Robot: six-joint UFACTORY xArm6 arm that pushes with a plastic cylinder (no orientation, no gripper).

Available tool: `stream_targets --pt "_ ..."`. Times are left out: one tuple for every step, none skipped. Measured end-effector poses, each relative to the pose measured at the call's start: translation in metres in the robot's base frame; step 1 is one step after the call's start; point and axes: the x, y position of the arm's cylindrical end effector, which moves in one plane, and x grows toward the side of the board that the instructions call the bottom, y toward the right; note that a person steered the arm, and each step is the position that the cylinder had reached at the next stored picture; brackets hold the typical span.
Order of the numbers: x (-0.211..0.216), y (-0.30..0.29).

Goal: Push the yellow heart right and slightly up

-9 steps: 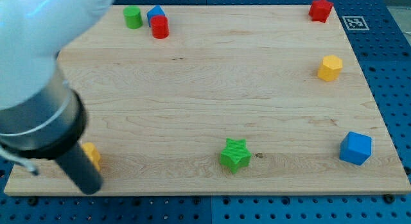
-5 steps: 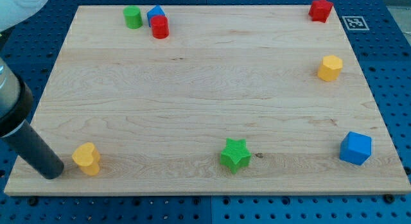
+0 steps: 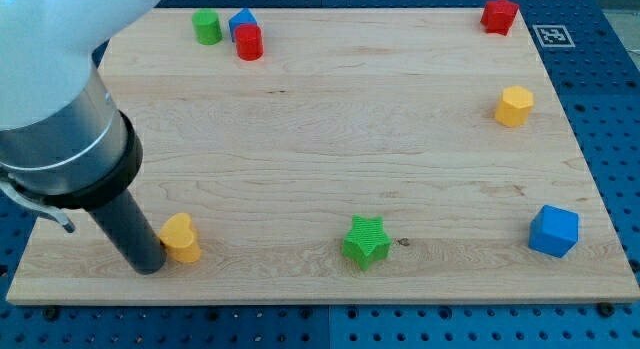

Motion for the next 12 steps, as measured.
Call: stream_targets --pt "0.0 0.001" --pt "-0.002 0.024" --pt "-0.003 0.024" --pt "-0.006 0.025" --pt "-0.023 0.027" --pt "-0.026 0.027" --pt "-0.026 0.027" --pt "0.004 0.027" --pt "-0.005 0.027" --pt "-0.012 0.049" --pt "-0.026 0.057" --pt "-0.01 0.076"
